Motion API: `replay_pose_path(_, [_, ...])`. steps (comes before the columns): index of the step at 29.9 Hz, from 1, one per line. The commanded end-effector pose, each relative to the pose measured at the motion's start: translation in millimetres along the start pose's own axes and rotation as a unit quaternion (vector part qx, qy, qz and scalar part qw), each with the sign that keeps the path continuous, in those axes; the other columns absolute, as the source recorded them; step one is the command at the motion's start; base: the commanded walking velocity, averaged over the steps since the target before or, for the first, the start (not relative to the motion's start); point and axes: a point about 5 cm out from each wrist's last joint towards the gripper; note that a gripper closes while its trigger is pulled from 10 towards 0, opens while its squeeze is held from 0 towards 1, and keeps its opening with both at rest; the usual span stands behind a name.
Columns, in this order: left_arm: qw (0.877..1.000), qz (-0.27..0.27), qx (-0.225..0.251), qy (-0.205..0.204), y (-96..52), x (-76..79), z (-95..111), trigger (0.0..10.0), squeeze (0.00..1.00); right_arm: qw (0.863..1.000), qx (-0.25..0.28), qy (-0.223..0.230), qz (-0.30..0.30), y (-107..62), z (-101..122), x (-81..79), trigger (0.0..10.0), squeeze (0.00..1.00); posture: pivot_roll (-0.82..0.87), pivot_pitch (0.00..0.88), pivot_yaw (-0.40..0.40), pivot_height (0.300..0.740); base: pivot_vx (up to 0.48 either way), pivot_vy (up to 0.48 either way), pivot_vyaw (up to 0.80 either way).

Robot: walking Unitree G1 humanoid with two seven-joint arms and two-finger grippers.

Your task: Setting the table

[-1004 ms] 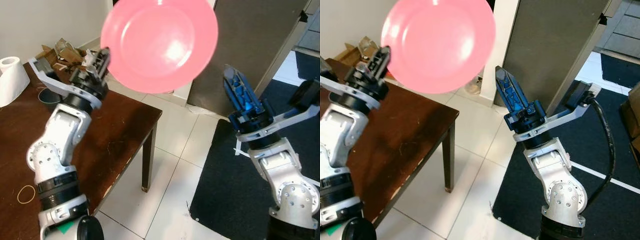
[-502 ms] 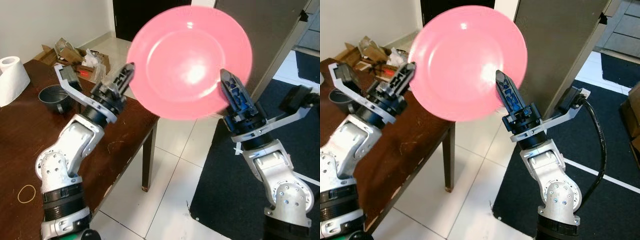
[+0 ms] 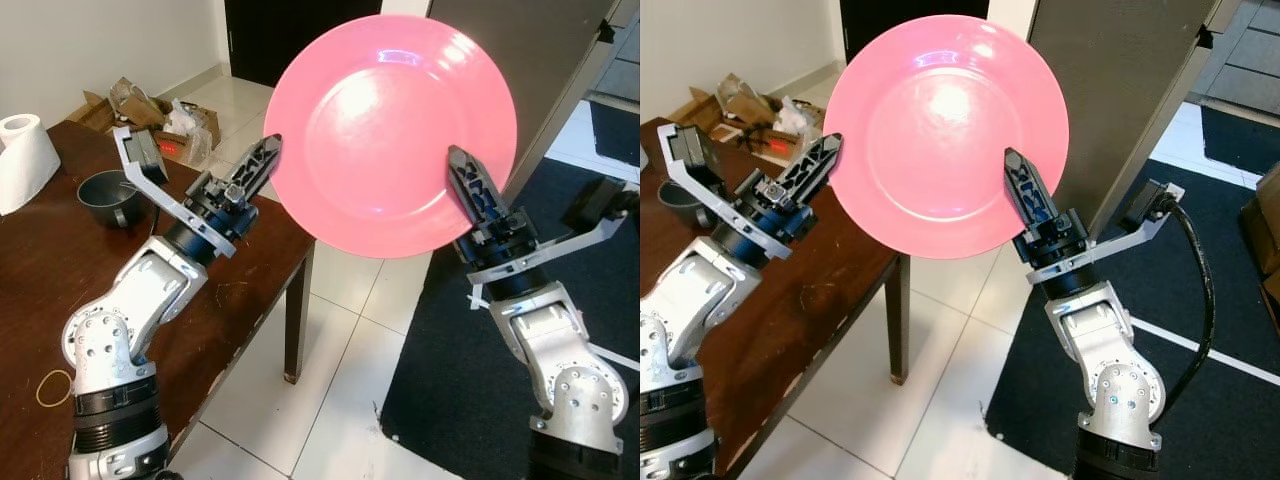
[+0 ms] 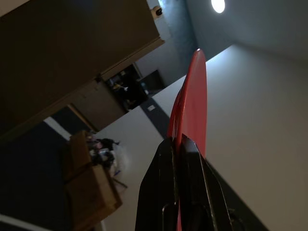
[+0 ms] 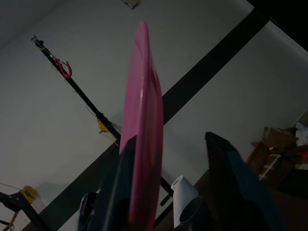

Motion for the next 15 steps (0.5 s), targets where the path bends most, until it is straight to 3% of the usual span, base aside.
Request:
replay_pose_path(1, [0.999,-0.015,-0.021,0.02,0.9,5.1,-9.0,10.0,0.0,1.0,0.001,0.007,-0.018,-5.6,-1.4,5.6,0.0,0.0,0.04,0.146,0.088,0.74,0.0,0.0,0.0])
replay_pose_path(15, [0.997,-0.007,-0.04,0.061,6.1,5.8,-18.5,10.0,0.0,1.0,0.0,0.003,-0.025,-7.7,-4.3,7.3,0.0,0.0,0.04,0.146,0.09,0.74,0.0,0.0,0.0])
Point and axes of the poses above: a point about 5 cm out from each wrist's last joint towards the gripper, its own y axis pointing out of the wrist towards the gripper, its own z axis along the axis of the wrist's last joint, x = y × z
